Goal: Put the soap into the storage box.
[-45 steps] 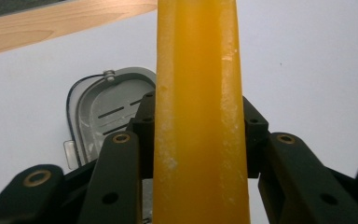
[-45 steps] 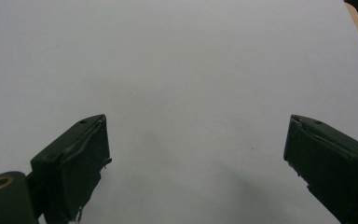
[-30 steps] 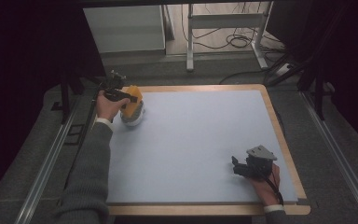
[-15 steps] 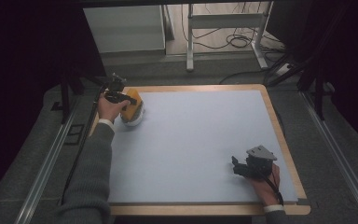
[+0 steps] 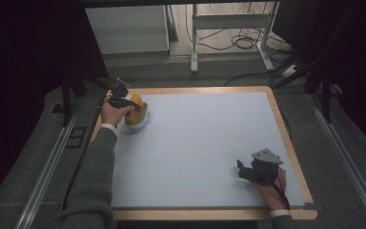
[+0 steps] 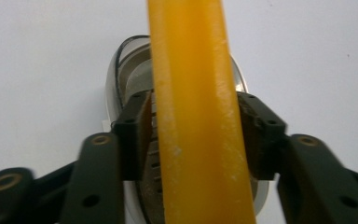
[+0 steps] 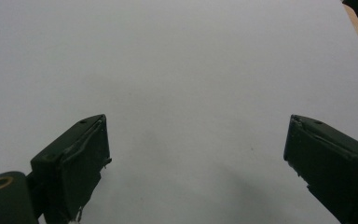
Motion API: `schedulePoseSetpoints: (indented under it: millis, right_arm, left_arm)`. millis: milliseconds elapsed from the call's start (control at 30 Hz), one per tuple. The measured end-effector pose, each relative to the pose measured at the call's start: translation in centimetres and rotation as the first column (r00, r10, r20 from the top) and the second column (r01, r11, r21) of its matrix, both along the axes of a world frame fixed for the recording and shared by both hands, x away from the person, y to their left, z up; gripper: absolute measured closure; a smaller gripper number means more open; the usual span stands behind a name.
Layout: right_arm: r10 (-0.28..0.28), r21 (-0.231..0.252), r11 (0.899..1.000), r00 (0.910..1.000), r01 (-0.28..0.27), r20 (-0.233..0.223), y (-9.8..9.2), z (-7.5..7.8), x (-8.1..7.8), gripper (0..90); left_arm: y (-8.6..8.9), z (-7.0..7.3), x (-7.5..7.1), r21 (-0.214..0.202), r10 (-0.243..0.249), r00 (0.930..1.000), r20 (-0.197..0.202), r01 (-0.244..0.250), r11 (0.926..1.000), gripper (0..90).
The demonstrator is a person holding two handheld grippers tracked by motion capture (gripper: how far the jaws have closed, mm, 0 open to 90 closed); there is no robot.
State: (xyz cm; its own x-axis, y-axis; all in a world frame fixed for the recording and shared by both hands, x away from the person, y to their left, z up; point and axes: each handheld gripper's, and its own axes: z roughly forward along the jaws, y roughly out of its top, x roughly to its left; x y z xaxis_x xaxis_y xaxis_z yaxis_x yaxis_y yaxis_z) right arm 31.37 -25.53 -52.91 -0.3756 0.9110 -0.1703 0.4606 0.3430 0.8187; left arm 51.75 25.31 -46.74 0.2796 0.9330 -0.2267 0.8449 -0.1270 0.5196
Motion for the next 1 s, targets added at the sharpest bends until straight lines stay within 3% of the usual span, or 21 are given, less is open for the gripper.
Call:
schedulePoseSetpoints:
  millis: [133, 267, 367, 500, 567, 700, 800, 1000]
  right_arm:
    - [0.000, 0.000, 1.000, 1.0000, 0.000, 0.004, 0.0, 0.0, 0.0, 7.0]
    - [0.000, -0.001, 1.000, 1.0000, 0.000, 0.004, 0.0, 0.0, 0.0, 7.0]
    - [0.001, -0.004, 1.000, 1.0000, -0.001, 0.000, 0.1, 0.0, 0.0, 7.0]
    - [-0.001, -0.012, 1.000, 1.0000, 0.001, 0.002, 0.1, 0.0, 0.0, 7.0]
    - [-0.001, -0.014, 1.000, 1.0000, 0.001, 0.006, 0.2, 0.0, 0.0, 7.0]
    - [-0.001, -0.014, 1.000, 1.0000, 0.001, 0.005, 0.2, -0.1, 0.0, 7.0]
    - [-0.001, -0.009, 1.000, 1.0000, 0.001, 0.003, 0.1, 0.0, 0.0, 7.0]
    - [-0.001, -0.013, 1.000, 1.0000, 0.001, 0.005, 0.2, 0.0, 0.0, 7.0]
  left_arm:
    - [0.0, 0.7, -0.6, 0.046, 0.015, 0.9997, 0.017, -0.015, 0.9988, 30.7]
    - [0.6, 1.9, -1.4, 0.065, 0.016, 0.9993, 0.034, -0.018, 0.9977, 22.5]
    - [1.1, 2.9, -2.2, 0.061, 0.014, 0.9974, 0.070, -0.018, 0.9980, 20.7]
    - [0.8, 3.8, -3.4, 0.046, -0.033, 0.9941, 0.103, 0.029, 0.9985, 19.9]
    - [0.4, 4.1, -4.1, 0.058, -0.064, 0.9908, 0.119, 0.057, 0.9967, 19.4]
    - [0.1, 4.3, -5.8, 0.034, -0.112, 0.9828, 0.147, 0.108, 0.9936, 19.9]
    - [-0.2, 4.1, -7.3, 0.043, -0.126, 0.9793, 0.159, 0.120, 0.9918, 22.2]
    - [-0.8, 3.1, -10.8, 0.017, -0.173, 0.9599, 0.220, 0.174, 0.9846, 23.3]
